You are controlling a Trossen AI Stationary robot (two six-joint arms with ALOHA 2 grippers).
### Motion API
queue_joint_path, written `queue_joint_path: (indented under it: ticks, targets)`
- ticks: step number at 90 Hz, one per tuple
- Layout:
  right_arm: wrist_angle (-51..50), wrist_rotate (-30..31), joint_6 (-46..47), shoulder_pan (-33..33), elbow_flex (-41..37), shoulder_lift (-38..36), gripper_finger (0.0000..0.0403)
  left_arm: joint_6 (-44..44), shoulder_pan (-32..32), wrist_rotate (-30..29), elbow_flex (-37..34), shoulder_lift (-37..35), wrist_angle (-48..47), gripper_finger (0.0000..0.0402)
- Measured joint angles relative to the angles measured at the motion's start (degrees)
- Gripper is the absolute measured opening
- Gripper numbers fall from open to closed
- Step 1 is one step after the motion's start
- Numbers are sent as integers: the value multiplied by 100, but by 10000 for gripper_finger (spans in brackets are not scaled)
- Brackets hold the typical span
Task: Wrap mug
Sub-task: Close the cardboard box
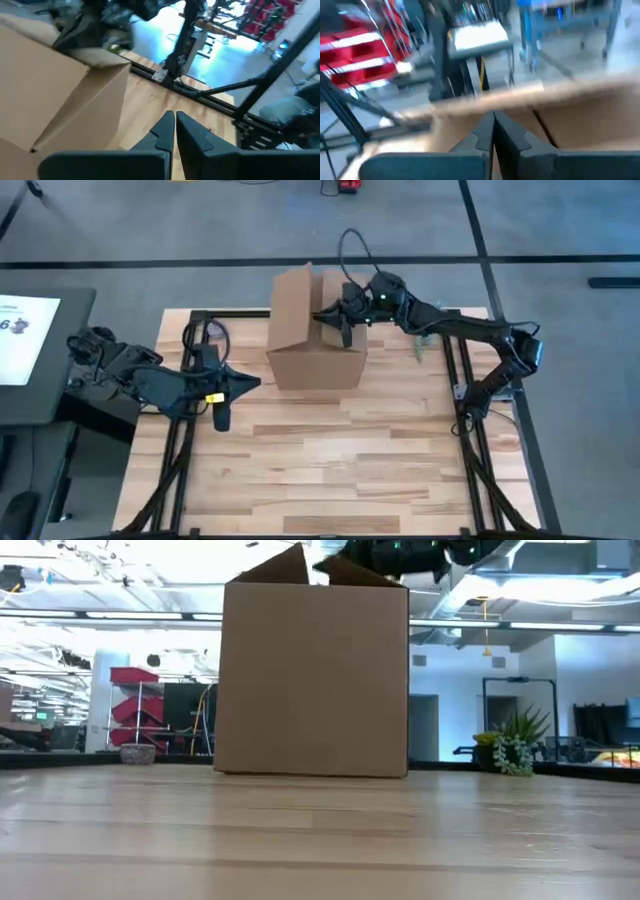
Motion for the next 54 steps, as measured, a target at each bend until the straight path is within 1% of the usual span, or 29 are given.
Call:
queue_joint_path:
  ticks: [10,19,27,33,42,54]
  targets:
    - [468,-13,118,50,0,0,0,-48,338,-467,0,158,-339,0]
    - [637,-11,121,42,2,24,0,30,849,-592,-4,373,-617,0]
    - [567,-9,127,20,9,155,0,187,1313,-587,-2,624,-758,0]
    - [544,-9,143,-18,7,320,0,426,1618,-335,-2,891,-706,0]
    - [438,-17,227,-93,2,501,0,1018,1924,260,-4,1263,-539,0]
    - [91,-15,125,-159,7,688,0,1713,2133,1040,-4,1681,-95,0]
